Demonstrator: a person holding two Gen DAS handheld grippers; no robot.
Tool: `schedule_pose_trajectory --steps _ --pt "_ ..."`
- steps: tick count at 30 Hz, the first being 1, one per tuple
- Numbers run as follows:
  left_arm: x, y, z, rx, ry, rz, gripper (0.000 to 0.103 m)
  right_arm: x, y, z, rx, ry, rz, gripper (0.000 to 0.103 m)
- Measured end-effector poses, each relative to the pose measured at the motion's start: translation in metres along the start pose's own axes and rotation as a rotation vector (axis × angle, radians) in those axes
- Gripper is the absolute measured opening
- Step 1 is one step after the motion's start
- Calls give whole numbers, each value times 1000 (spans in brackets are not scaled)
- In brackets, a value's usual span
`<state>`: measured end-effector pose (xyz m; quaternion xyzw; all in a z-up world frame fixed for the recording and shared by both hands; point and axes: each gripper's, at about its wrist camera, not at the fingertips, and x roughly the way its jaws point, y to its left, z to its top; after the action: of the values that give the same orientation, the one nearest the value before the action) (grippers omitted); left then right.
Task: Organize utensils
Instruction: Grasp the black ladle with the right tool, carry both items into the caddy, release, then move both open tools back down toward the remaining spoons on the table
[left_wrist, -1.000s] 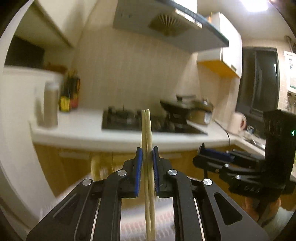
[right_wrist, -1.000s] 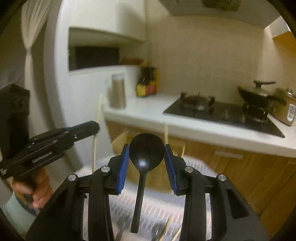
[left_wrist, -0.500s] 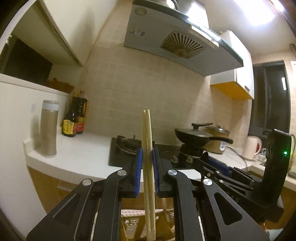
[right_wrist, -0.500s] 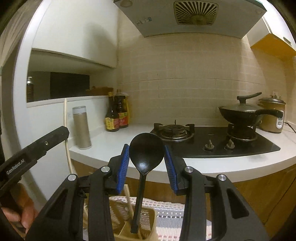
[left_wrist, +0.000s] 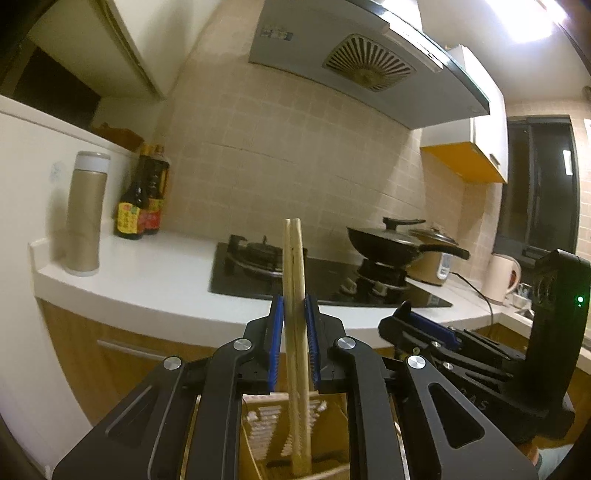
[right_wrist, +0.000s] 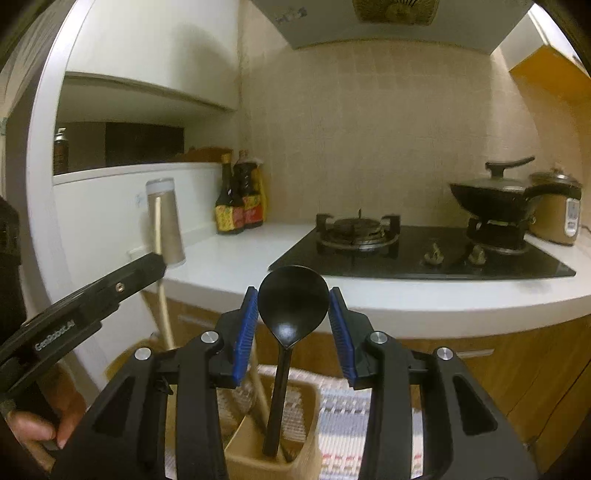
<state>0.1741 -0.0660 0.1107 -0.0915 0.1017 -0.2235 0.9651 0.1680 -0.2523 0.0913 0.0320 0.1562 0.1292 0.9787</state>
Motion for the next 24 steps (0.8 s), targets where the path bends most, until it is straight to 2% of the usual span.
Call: schedule_pose_trajectory --steps 1,3,6,10,16,19,24 --pt "-2 0 0 -1 3 -3 13 -5 -2 -1 11 5 9 61" --pt "-10 -1 0 -3 11 -2 19 -12 -4 -3 18 37 22 62" --pt "-23 1 1 -26 33 -14 22 -27 -9 -7 50 90 43 61" --pt "-50 0 -1 -57 84 -53 36 -48 -14 -14 65 185 43 61" --pt "-73 -16 -21 -23 234 -61 39 -62 -17 -35 78 395 49 61" --pt "-80 -24 -37 -3 322 -53 43 -65 -18 -51 93 498 43 61" --pt "-80 -28 -71 17 471 -30 43 -67 -20 -82 101 640 41 61"
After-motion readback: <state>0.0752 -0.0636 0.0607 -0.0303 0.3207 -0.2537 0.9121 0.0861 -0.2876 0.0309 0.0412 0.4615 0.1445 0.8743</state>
